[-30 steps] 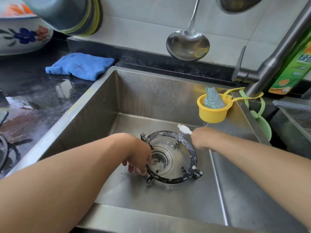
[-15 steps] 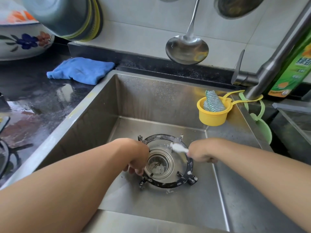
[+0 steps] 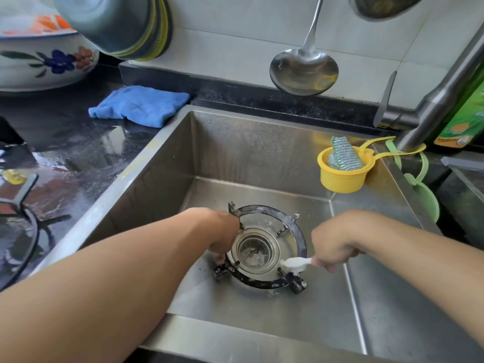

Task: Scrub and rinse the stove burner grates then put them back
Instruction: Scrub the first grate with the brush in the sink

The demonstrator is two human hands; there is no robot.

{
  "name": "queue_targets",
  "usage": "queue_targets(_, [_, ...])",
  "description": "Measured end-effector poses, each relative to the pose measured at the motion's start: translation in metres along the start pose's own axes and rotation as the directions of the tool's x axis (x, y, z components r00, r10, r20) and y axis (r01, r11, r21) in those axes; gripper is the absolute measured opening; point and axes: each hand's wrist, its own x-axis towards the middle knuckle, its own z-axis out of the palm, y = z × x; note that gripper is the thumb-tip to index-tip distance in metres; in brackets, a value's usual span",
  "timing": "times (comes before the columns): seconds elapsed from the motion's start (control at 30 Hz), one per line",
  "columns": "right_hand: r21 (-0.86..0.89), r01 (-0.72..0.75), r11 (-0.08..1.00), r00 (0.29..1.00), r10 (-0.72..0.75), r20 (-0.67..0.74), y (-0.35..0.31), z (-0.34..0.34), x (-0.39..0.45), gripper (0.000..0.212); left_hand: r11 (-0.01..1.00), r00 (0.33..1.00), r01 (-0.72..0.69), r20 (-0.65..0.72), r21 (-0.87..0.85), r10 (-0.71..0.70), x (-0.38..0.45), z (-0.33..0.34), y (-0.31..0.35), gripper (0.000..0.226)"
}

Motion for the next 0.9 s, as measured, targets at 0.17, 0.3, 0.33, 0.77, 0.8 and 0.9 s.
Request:
queue_targets(0.17, [-0.141, -0.052, 0.989, 0.991, 0.033, -0.130, 0.015, -0.002, 0.000, 0.035, 1.000, 1.000, 0.005, -0.013, -0.009, -0.005, 0.001, 0.002, 0.001, 0.043])
queue_targets(0.3, [-0.056, 0.069, 0.996, 0.990, -0.062, 0.123, -0.004, 0.002, -0.005, 0.021, 0.999, 0.999, 0.025, -0.038, -0.020, -0.026, 0.002, 0.000, 0.000, 0.047])
queue_targets(0.33, [-0.030, 0.066, 0.997, 0.987, -0.060, 0.149, -0.005, 0.000, -0.007, 0.022, 0.999, 0.999, 0.028, -0.046, -0.018, -0.028, 0.002, -0.001, -0.001, 0.047])
queue_targets(0.77, [0.064, -0.064, 0.996, 0.997, 0.067, -0.037, 0.009, -0.005, 0.005, 0.028, 0.995, 0.999, -0.011, -0.051, 0.096, 0.015, 0.004, -0.002, 0.001, 0.053])
queue_targets(0.8, [0.045, -0.088, 0.995, 0.989, 0.093, -0.118, 0.011, -0.007, 0.004, 0.031, 0.995, 0.999, -0.016, -0.046, 0.098, 0.021, 0.002, -0.003, 0.002, 0.051])
queue_targets(0.9, [0.051, -0.023, 0.998, 0.997, 0.027, -0.077, 0.007, -0.004, 0.008, 0.031, 0.995, 0.999, -0.026, -0.024, 0.099, 0.029, -0.001, -0.006, 0.005, 0.047])
